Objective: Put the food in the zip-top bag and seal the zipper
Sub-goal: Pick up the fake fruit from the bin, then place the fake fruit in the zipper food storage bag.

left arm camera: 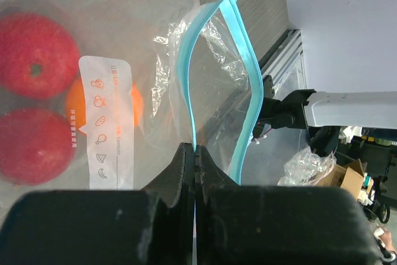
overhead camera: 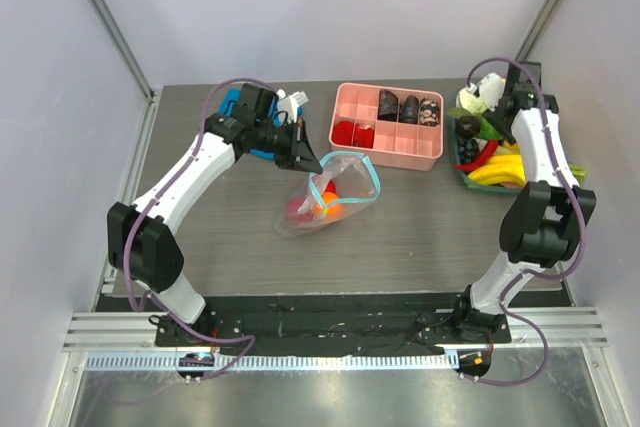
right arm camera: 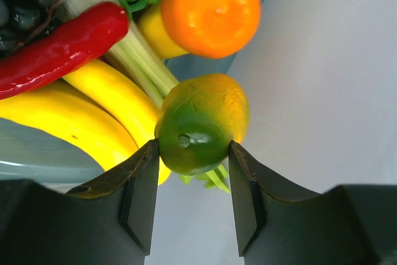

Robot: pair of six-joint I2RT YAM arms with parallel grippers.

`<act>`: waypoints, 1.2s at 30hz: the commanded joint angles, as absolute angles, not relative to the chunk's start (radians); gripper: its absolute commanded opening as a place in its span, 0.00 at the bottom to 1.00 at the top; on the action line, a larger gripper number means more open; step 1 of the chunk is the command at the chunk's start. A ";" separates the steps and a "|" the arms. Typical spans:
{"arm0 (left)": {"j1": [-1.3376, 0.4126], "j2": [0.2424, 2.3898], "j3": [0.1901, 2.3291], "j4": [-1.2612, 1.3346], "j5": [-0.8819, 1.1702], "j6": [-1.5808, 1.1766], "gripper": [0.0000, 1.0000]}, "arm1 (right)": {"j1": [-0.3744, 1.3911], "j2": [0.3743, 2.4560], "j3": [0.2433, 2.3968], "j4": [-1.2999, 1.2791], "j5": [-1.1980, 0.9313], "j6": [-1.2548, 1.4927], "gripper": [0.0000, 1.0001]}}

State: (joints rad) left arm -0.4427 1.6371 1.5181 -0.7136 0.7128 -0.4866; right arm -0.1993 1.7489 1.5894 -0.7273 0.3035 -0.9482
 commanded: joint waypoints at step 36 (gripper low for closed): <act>-0.437 1.638 1.560 -0.689 0.776 -0.525 0.00 | 0.512 1.540 1.694 -0.986 -0.583 -0.267 0.26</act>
State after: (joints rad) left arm -0.4427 1.6585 1.5085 -0.7013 0.7353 -0.5156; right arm 0.4618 1.5940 1.7332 -1.0298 -0.6750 -0.2192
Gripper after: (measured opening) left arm 0.011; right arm 0.489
